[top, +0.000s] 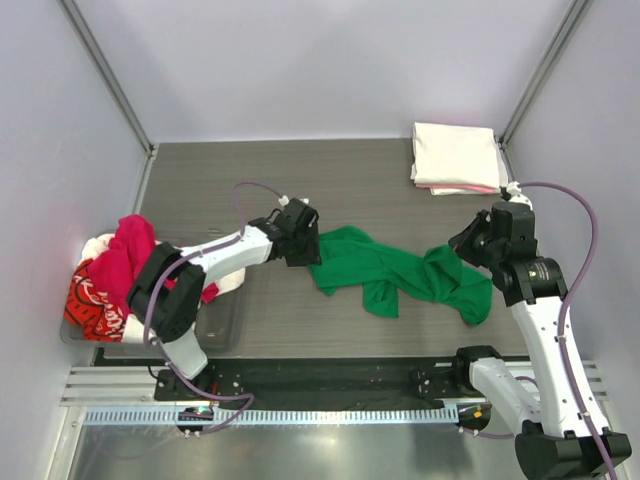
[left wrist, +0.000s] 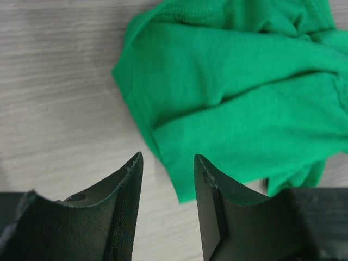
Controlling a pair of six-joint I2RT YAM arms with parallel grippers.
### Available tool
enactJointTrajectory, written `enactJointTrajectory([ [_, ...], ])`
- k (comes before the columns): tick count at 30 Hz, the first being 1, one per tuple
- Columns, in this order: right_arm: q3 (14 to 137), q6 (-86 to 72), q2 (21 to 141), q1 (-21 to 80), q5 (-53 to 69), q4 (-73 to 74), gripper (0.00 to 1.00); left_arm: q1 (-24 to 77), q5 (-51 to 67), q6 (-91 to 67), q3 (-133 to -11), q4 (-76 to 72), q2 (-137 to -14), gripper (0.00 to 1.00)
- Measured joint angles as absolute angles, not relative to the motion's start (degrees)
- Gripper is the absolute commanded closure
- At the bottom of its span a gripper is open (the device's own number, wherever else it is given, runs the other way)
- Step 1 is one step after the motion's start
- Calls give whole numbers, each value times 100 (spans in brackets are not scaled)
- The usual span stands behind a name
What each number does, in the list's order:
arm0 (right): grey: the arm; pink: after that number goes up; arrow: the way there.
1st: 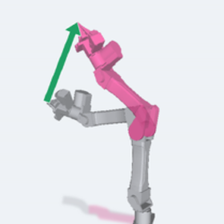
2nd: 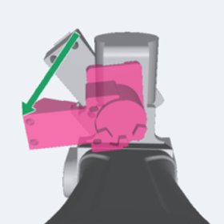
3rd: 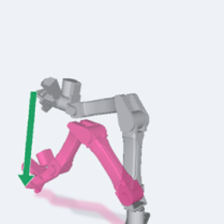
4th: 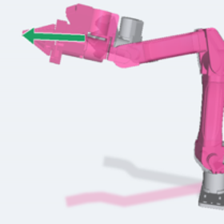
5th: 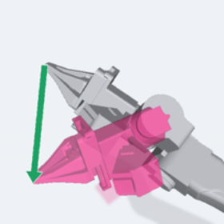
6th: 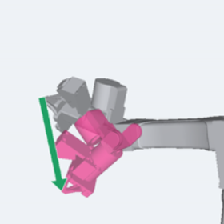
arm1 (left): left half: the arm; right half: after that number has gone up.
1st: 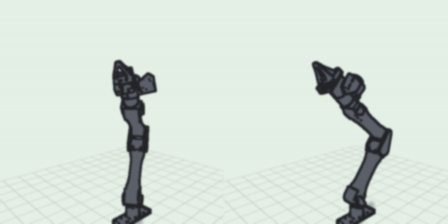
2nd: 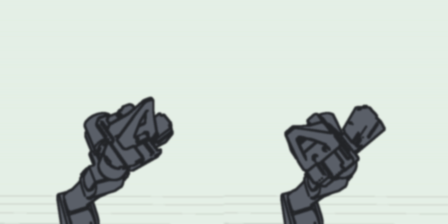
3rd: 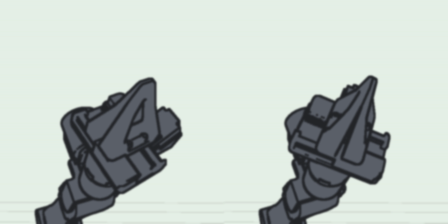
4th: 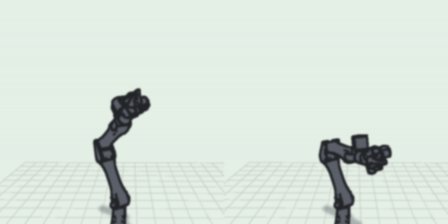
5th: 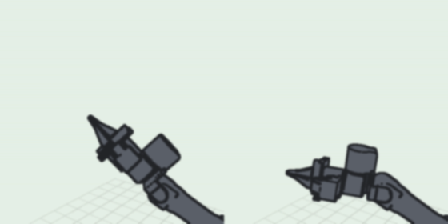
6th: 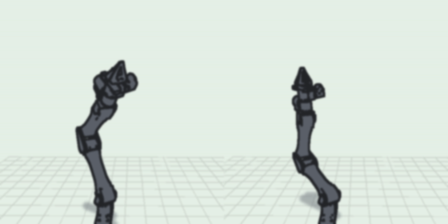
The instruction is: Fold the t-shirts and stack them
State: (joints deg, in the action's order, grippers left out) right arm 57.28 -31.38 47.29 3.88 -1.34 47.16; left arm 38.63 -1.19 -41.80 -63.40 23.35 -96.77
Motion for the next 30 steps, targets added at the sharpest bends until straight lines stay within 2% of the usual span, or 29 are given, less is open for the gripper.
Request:
enactJointTrajectory([
  [7, 5548, -3072, 4823, 388, -130, 4571, 99, 3863, 56, -4145, -6792, 2154, -10429, 59],
  [13, 5476, -3024, 4893, 388, -115, 4462, 99, 3942, 67, -4132, -6814, 2123, -10536, 60],
  [15, 5454, -3024, 4899, 388, -115, 4438, 99, 3981, 19, -4119, -6814, 2128, -10536, 56],
  [16, 5441, -3024, 4910, 388, -115, 4416, 99, 4012, -34, -4093, -6814, 2130, -10536, 50],
  [19, 5426, -3024, 4939, 388, -115, 4407, 99, 4108, -222, -3981, -6814, 2169, -10536, 42],
  [22, 5417, -3024, 4943, 388, -113, 4381, 99, 4182, -395, -3854, -6814, 2235, -10536, 39],
  [27, 5398, -3028, 4943, 388, 16, 4372, 99, 4230, -530, -3739, -6814, 2309, -10543, 40],
  [30, 5384, -3028, 4943, 388, 54, 4368, 99, 4263, -585, -3699, -6814, 2307, -10604, 45],
])
